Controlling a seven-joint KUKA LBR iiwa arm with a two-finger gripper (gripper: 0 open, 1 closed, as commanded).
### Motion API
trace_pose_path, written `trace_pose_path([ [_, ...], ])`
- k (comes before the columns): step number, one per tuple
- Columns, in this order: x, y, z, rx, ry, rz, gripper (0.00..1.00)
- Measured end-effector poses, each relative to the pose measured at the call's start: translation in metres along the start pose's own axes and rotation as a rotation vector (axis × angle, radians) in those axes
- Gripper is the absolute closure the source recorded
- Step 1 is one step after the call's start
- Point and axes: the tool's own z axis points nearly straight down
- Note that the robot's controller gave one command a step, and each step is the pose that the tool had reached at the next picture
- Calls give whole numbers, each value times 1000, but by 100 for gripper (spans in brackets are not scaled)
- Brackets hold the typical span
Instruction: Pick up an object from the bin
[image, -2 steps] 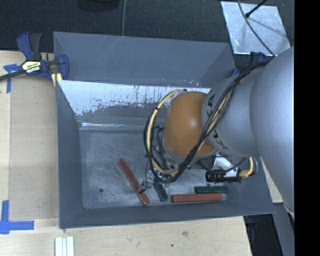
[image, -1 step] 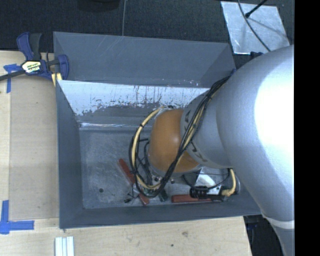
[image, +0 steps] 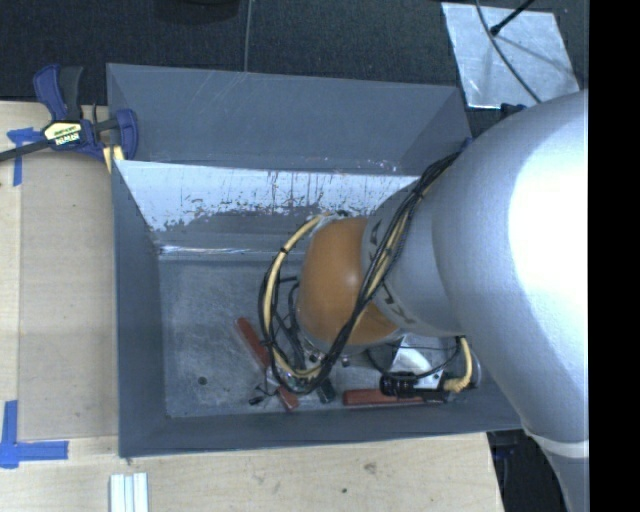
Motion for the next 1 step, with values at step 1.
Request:
trace_pose_path([
  [1, -2, 0, -1, -3, -4, 2, 100],
])
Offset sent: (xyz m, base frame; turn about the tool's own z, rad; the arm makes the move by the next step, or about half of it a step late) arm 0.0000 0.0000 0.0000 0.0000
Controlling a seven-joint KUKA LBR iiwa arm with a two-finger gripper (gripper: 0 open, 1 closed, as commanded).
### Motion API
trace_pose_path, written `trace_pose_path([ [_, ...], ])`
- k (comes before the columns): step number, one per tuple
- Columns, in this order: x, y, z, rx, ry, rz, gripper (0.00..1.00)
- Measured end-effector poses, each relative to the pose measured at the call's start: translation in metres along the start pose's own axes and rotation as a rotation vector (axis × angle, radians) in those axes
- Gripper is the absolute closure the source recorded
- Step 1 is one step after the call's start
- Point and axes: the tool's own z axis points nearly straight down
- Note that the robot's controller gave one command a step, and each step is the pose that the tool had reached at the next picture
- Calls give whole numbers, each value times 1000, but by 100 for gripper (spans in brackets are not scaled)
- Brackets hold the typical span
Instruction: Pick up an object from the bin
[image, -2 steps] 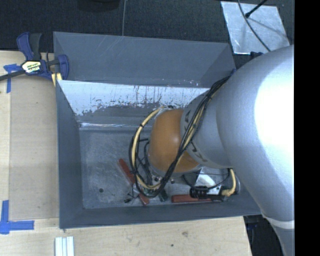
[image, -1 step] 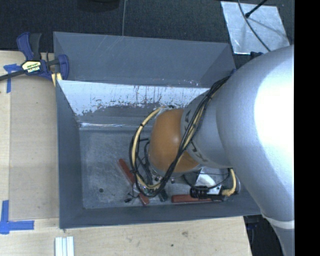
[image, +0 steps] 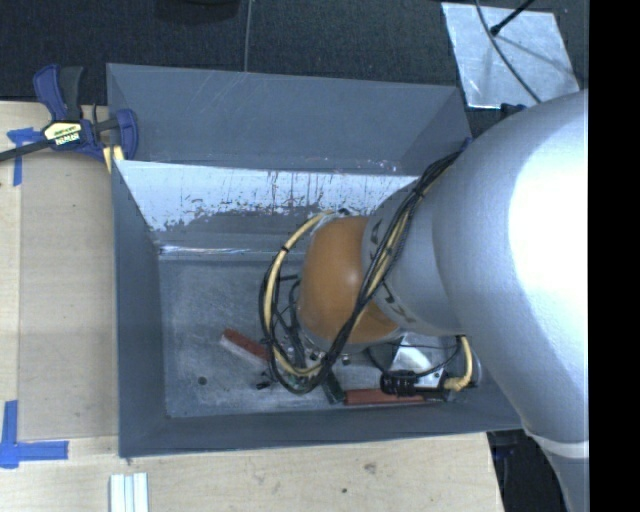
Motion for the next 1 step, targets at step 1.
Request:
trace_pose_path([
  [1, -2, 0, -52, -2, -2, -1, 100],
])
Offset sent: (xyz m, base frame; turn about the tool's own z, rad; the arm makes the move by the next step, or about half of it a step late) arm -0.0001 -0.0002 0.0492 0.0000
